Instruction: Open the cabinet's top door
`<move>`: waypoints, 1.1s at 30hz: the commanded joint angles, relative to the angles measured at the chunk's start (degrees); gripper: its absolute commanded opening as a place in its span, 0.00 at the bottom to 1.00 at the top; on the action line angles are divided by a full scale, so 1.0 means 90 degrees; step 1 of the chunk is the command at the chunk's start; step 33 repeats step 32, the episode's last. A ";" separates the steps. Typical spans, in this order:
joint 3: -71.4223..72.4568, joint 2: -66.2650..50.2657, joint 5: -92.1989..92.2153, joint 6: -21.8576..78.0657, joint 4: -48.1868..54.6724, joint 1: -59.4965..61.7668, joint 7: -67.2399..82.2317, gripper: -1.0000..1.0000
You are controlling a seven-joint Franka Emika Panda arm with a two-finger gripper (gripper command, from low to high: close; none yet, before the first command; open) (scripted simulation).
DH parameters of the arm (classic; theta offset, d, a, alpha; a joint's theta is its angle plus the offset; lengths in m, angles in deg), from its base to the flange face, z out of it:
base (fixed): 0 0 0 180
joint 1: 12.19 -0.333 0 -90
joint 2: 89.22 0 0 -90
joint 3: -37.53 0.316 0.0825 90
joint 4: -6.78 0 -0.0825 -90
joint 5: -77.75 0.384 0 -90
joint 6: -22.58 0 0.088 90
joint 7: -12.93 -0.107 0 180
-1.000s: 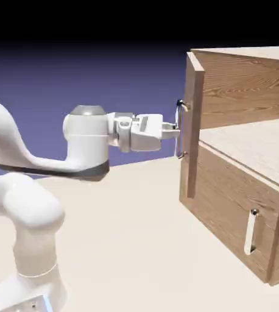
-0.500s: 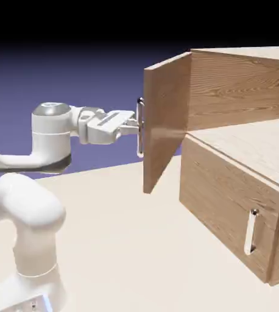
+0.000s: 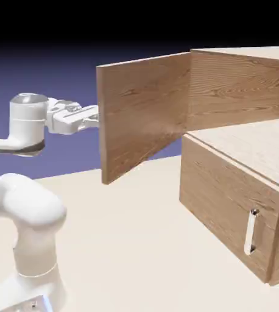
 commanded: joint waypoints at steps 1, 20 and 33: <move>0.0232 -0.0159 0.0177 0.0207 0.0207 0.0141 -0.0047 0.00; 0.4127 -0.1496 0.2012 0.3187 0.4327 0.4243 -0.0311 0.00; 0.5615 -0.0647 0.2581 0.4601 0.7007 0.6904 0.0427 0.00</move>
